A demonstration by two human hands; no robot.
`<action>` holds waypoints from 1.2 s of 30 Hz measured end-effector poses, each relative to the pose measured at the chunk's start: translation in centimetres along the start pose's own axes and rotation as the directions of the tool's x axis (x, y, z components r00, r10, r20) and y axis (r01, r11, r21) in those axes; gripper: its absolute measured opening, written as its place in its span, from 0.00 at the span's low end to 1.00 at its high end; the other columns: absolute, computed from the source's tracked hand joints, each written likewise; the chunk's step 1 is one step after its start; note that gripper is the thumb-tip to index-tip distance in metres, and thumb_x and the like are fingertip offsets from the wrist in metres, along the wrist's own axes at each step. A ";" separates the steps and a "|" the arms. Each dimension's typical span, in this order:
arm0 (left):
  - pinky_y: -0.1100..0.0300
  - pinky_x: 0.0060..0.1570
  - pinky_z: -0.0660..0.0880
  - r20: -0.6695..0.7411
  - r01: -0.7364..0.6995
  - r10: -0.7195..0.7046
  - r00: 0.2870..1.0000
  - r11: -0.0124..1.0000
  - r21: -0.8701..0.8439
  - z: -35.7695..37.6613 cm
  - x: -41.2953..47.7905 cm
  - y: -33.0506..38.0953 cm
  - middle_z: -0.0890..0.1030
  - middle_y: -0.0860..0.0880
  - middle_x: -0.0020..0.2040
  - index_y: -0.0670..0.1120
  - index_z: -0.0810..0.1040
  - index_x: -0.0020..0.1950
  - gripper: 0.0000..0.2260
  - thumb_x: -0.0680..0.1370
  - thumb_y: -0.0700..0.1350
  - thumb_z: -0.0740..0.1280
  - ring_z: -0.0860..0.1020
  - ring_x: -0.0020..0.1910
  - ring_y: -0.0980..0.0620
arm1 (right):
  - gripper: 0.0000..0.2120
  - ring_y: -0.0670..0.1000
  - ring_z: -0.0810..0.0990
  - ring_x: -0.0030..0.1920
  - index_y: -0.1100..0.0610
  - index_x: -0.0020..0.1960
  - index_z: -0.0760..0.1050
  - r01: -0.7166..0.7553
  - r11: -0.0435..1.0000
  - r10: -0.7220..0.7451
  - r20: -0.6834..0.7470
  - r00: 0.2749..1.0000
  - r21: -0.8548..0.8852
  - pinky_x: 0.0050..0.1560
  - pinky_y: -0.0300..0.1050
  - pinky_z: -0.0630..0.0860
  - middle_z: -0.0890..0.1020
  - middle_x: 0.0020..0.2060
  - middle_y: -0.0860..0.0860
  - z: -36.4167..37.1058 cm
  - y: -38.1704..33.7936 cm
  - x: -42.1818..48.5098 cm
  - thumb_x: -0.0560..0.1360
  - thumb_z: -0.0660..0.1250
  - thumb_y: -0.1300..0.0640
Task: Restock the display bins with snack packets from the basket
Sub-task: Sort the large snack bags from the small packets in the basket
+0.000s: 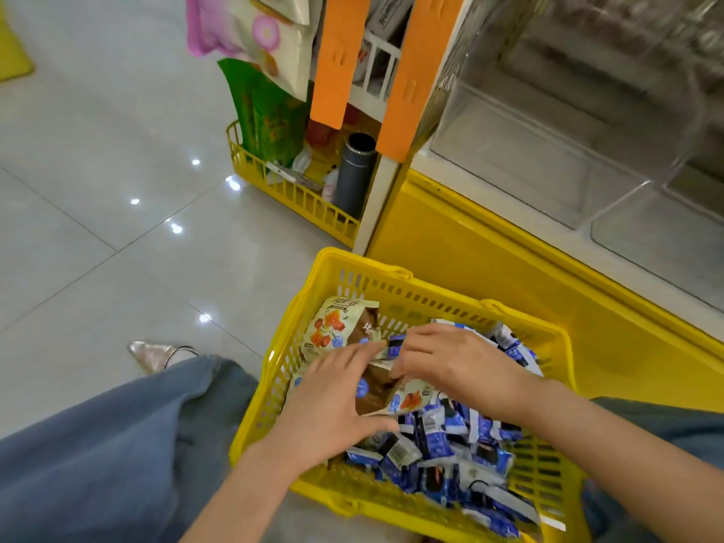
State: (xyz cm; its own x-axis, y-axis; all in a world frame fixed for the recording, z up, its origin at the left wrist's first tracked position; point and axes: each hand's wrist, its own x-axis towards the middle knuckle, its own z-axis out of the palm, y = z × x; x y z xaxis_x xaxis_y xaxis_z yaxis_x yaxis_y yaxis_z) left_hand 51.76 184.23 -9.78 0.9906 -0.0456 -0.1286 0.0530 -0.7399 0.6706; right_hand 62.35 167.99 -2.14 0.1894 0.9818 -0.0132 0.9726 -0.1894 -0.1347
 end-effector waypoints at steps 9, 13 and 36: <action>0.67 0.31 0.76 -0.176 0.138 -0.397 0.901 0.647 -0.750 -0.8 -0.8 -1.1 0.83 0.57 0.44 0.60 0.72 0.51 0.23 0.63 0.71 0.60 0.82 0.39 0.61 | 0.26 0.31 0.75 0.56 0.44 0.65 0.61 -0.422 0.095 0.679 0.251 0.690 0.901 0.48 0.27 0.74 0.73 0.61 0.40 2.5 -3.2 2.2 0.69 0.62 0.42; 0.68 0.33 0.74 -0.171 0.190 -0.409 0.897 0.704 -0.684 -1.4 -1.3 -1.9 0.82 0.54 0.46 0.57 0.72 0.52 0.23 0.67 0.70 0.54 0.81 0.40 0.61 | 0.19 0.39 0.83 0.45 0.46 0.59 0.69 -0.370 -0.129 0.708 0.347 0.615 0.920 0.38 0.31 0.77 0.81 0.50 0.42 5.4 -4.6 3.2 0.70 0.70 0.50; 0.59 0.38 0.71 -0.187 0.387 -0.468 0.864 0.853 -0.350 -0.5 0.4 -8.1 0.77 0.54 0.44 0.51 0.68 0.53 0.16 0.79 0.59 0.47 0.77 0.43 0.57 | 0.23 0.39 0.76 0.47 0.50 0.68 0.66 -0.734 0.405 0.727 0.295 0.620 0.545 0.44 0.30 0.72 0.76 0.57 0.46 15.1 -1.7 0.3 0.78 0.53 0.41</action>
State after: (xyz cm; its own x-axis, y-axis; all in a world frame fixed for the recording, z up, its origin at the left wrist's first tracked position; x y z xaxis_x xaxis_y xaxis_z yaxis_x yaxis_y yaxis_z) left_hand 51.81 190.58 -14.90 0.8542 0.4326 -0.2885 0.4724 -0.4139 0.7781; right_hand 58.69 168.83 -16.83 0.7848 0.4751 -0.3980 0.1819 -0.7905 -0.5849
